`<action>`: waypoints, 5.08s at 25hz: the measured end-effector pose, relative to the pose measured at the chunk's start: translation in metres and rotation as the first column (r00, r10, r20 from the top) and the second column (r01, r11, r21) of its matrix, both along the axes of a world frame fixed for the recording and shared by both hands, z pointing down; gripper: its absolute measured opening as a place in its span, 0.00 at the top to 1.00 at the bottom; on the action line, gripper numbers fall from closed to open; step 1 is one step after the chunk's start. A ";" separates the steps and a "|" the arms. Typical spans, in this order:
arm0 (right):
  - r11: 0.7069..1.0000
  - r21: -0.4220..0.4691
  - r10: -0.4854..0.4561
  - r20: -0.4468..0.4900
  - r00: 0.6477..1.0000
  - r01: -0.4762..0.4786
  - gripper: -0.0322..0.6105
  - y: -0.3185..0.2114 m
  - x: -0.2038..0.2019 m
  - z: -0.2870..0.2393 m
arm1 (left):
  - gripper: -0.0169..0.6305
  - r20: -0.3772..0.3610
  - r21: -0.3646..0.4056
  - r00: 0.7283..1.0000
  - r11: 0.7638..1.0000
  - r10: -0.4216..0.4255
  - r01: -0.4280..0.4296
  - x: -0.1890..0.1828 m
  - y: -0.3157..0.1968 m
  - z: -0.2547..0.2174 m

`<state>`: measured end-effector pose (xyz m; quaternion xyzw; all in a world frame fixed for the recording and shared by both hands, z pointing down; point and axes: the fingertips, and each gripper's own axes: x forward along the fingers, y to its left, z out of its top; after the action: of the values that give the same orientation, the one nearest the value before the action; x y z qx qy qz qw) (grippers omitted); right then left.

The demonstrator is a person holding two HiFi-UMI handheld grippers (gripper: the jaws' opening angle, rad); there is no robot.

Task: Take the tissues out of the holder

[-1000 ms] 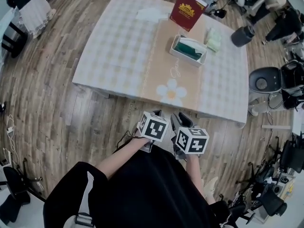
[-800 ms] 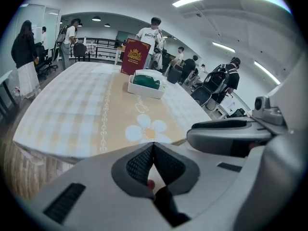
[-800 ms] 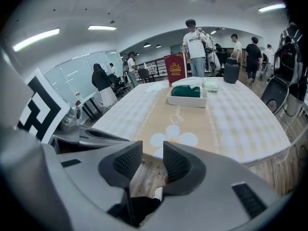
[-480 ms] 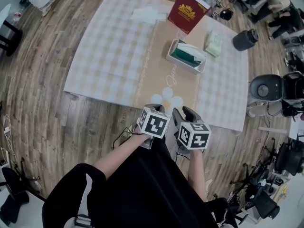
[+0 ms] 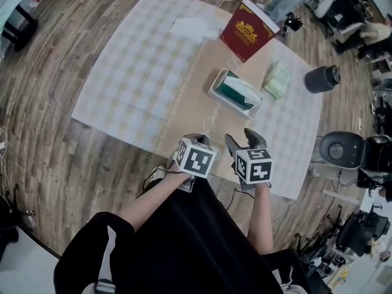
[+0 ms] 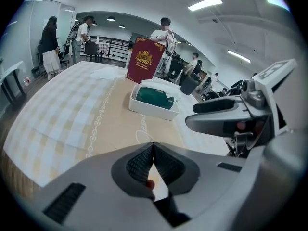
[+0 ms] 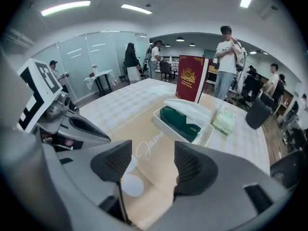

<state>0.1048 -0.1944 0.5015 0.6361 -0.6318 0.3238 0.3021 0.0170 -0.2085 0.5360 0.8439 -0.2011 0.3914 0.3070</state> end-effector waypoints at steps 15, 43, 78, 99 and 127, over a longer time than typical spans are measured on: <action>0.952 -0.111 -0.303 -0.215 0.928 0.286 0.40 -0.089 0.084 0.019 | 0.97 0.041 -0.026 0.988 0.988 -0.150 0.151 0.031 -0.038 0.009; 0.789 -0.418 -0.584 -0.285 0.760 0.450 0.52 -0.130 0.103 0.102 | 0.97 0.152 -0.091 0.945 0.948 -0.291 0.306 0.003 -0.043 0.043; 0.989 -0.088 0.105 -0.121 0.987 -0.116 0.58 0.038 -0.030 0.014 | 0.97 0.015 -0.027 0.999 0.999 0.048 -0.047 -0.072 0.043 0.015; 0.838 -0.006 0.545 0.049 0.837 -0.545 0.58 0.207 -0.029 0.012 | 0.97 0.036 -0.023 0.927 0.927 0.374 -0.374 -0.025 0.171 0.019; 0.812 -0.039 0.574 0.238 0.783 -0.583 0.58 0.385 0.095 0.031 | 0.97 0.130 0.012 0.890 0.896 0.438 -0.443 0.129 0.355 0.019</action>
<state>0.1993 0.1905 0.5323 0.7606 -0.4439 0.4633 0.0986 0.1464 0.1464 0.5555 0.8477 -0.0313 0.4981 0.1798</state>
